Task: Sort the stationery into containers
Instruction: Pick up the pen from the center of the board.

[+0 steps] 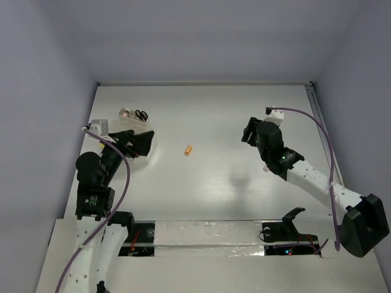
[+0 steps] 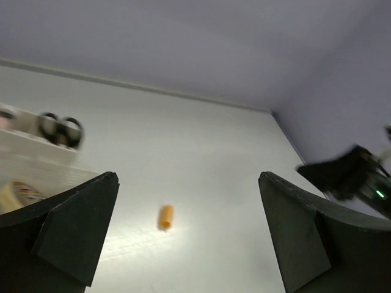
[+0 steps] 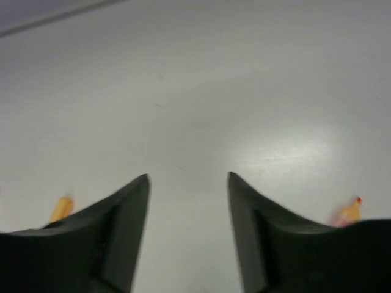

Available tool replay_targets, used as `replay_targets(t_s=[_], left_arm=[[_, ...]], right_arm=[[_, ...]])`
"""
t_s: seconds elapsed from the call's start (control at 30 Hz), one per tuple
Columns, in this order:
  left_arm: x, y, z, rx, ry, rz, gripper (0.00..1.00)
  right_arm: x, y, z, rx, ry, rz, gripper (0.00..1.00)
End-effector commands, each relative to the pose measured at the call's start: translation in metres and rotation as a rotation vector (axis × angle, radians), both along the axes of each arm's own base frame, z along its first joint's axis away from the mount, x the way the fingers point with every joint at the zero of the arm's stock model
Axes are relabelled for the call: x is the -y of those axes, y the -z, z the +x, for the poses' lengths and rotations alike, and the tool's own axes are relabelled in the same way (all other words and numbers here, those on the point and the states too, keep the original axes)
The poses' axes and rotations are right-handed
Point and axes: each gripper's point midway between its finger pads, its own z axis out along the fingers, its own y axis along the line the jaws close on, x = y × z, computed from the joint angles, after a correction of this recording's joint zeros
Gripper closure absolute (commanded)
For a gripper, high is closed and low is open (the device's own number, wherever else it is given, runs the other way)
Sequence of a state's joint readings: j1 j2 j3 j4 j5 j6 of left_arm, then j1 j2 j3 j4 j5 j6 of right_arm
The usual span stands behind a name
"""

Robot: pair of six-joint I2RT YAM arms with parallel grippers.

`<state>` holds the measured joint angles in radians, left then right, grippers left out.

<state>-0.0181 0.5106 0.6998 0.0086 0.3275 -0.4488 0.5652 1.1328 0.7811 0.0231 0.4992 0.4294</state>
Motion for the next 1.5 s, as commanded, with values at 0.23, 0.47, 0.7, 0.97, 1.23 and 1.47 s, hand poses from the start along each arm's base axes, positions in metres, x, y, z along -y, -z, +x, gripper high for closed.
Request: replay_targets(t_s=[0.23, 0.47, 0.7, 0.97, 1.23, 1.47], left_arm=[[0.095, 0.012, -0.069, 0.07, 0.528, 0.04, 0.01], [0.099, 0.016, -0.093, 0.07, 0.548, 0.052, 0.01], [0.091, 0.007, -0.102, 0.107, 0.507, 0.049, 0.01], [0.088, 0.005, -0.103, 0.116, 0.487, 0.045, 0.01], [0.094, 0.015, -0.097, 0.074, 0.502, 0.055, 0.01], [0.117, 0.039, -0.092, -0.029, 0.624, 0.073, 0.05]], right_arm=[[0.09, 0.107, -0.034, -0.408, 0.291, -0.005, 0.21], [0.114, 0.115, -0.044, -0.506, 0.346, 0.033, 0.17], [0.12, 0.147, -0.043, -0.649, 0.321, 0.084, 0.19], [0.1, 0.191, -0.034, -0.785, 0.25, 0.137, 0.41], [0.089, 0.195, -0.028, -0.779, 0.158, 0.145, 0.94], [0.038, 0.113, -0.004, -0.493, -0.049, 0.147, 1.0]])
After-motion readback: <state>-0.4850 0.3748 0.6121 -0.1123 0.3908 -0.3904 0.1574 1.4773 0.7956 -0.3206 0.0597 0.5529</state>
